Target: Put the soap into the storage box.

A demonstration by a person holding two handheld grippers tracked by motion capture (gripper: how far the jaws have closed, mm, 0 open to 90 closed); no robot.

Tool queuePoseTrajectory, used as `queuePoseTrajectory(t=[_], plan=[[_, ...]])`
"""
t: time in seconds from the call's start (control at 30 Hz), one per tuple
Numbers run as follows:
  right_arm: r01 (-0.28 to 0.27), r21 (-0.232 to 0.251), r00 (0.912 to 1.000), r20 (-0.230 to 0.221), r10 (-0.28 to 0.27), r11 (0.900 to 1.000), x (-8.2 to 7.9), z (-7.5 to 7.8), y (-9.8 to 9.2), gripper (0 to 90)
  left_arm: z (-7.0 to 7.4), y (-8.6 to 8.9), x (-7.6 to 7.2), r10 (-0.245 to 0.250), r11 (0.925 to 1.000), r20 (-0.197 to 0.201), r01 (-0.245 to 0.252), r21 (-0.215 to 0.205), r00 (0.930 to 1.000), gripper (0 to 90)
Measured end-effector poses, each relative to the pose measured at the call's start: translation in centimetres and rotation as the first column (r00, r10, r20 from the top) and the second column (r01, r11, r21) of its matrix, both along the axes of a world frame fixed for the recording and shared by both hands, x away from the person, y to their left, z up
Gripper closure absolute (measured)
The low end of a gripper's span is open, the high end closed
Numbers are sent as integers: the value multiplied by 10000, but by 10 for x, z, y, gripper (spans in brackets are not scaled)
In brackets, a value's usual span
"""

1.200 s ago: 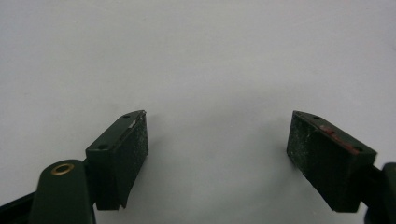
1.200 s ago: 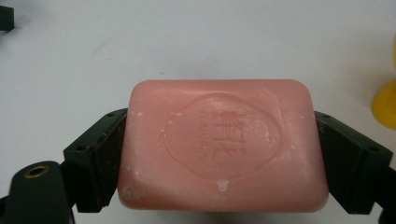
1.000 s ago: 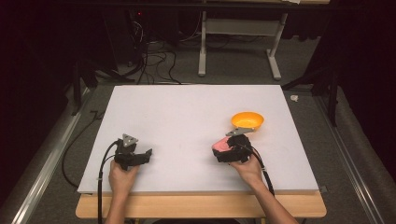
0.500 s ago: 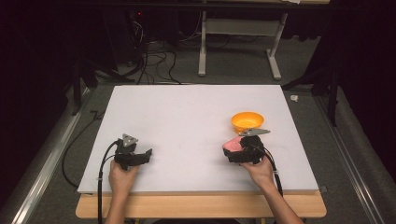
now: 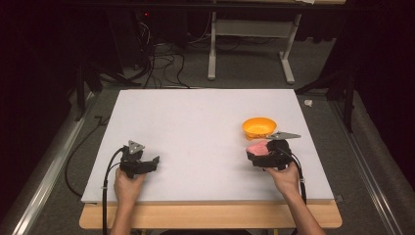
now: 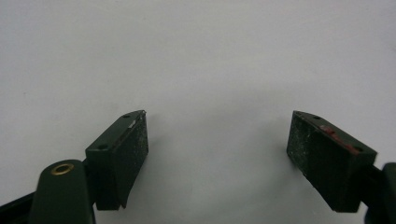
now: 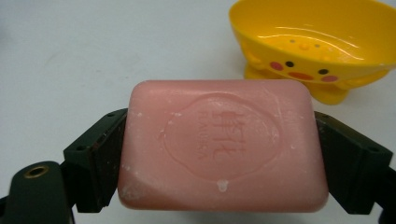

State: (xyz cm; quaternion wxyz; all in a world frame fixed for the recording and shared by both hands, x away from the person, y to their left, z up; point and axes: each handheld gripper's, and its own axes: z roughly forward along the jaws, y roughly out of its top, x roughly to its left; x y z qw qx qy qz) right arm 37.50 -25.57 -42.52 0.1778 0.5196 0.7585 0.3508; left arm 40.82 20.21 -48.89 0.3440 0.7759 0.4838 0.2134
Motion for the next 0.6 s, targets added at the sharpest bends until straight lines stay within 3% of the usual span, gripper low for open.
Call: queuePoseTrajectory(t=[0.6], plan=[[701, 291, 9975, -142, -697, 9971, 23, 21, -27, 137, 0, 0, 0, 5, 10000, -1, -5, 0, 10000, 210]])
